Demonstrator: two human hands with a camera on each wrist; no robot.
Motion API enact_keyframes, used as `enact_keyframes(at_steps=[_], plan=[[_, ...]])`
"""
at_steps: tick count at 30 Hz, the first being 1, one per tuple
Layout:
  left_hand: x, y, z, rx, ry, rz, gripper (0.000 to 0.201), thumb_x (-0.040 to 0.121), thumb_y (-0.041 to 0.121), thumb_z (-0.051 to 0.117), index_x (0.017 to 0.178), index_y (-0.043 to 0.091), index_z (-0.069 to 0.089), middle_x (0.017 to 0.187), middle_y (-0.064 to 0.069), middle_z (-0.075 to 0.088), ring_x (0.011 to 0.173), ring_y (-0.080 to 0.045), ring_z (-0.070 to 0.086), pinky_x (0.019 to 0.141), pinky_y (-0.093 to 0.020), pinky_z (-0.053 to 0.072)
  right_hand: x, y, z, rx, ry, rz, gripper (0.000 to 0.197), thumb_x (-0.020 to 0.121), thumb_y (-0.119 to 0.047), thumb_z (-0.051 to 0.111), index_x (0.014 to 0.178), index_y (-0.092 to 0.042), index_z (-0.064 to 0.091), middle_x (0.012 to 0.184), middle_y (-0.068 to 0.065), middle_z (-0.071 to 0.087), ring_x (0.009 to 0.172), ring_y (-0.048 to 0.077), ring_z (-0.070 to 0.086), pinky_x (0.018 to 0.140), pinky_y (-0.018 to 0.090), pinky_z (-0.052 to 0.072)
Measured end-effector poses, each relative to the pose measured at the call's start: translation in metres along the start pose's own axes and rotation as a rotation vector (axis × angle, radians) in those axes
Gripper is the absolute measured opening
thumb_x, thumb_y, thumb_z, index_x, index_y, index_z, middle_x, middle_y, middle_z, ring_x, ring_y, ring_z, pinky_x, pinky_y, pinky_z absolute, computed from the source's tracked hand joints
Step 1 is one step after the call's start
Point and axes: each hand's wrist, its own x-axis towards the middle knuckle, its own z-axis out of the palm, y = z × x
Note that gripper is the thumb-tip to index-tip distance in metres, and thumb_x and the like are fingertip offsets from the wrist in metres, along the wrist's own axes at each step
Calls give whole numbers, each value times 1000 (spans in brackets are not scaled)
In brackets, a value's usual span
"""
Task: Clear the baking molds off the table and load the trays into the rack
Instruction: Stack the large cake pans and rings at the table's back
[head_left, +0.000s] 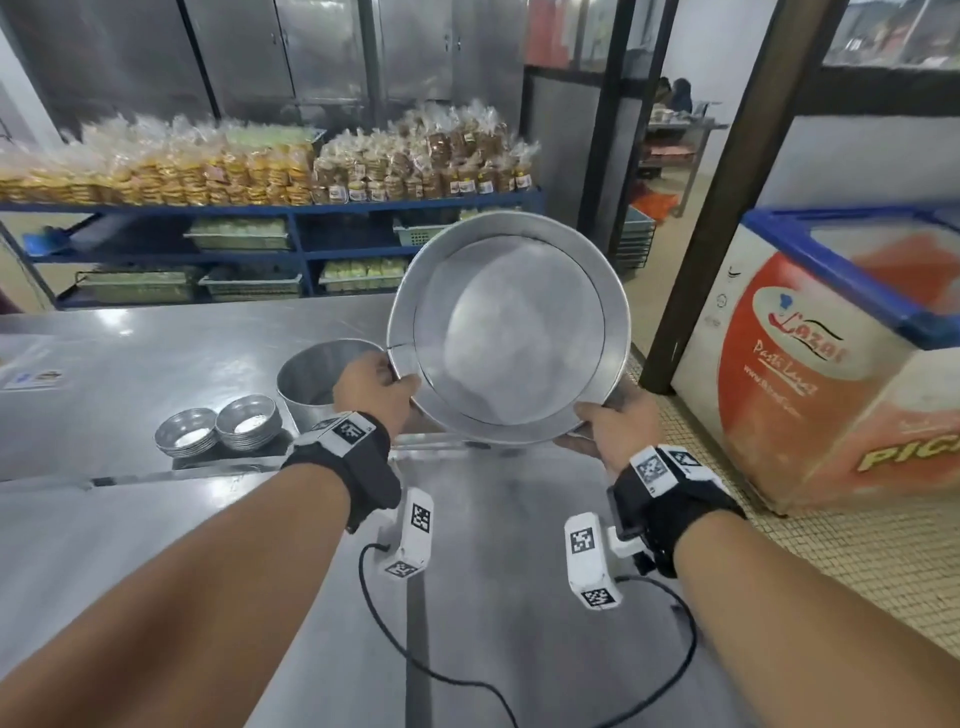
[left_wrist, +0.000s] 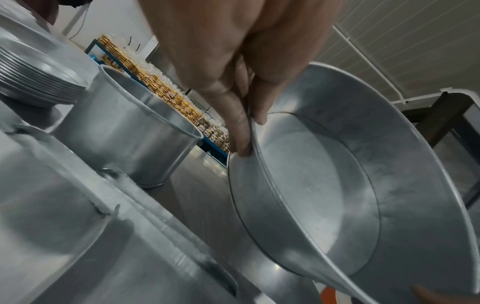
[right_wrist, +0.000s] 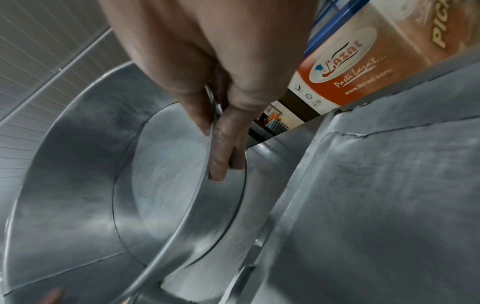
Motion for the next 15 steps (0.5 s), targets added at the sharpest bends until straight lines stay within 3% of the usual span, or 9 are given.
enact_keyframes(at_steps=[4,7,10,13,15], plan=[[39,-7,17,89,21,32,28,58,44,69,75,26,56,92,-11,73,87,-32,72,78,-48,61,51,10,11,-70,-5,12,35,85,16,57,105,-13,62,101,8,67,80,42,68,59,55,59],[67,-27,24,104,29,12,28,57,40,71,74,25,55,94,-12,72,87,-32,73,79,-48,61,87,27,17,-260,34,2,28,75,0,69,85,-26,63,101,12,72,82,37,71,70,53,60],[71,-36,31,58,53,-34,24,59,30,74,75,22,58,92,-10,73,86,-32,73,78,-47,61,122,51,16,-381,17,-24,27,60,-16,69,80,-34,66,94,2,74,82,31,72,76,51,60],[73,-39,37,-57,41,-92,12,63,14,72,74,16,67,90,-13,74,80,-34,73,76,-51,61,122,45,25,-429,3,-16,24,73,-5,69,90,-20,62,97,5,69,82,28,70,75,49,60],[81,-36,41,-78,29,-102,3,63,12,70,65,14,69,81,-13,74,77,-35,74,76,-54,60,129,43,28,-375,-2,0,25,77,3,64,92,-17,62,101,10,69,77,34,72,65,49,61]])
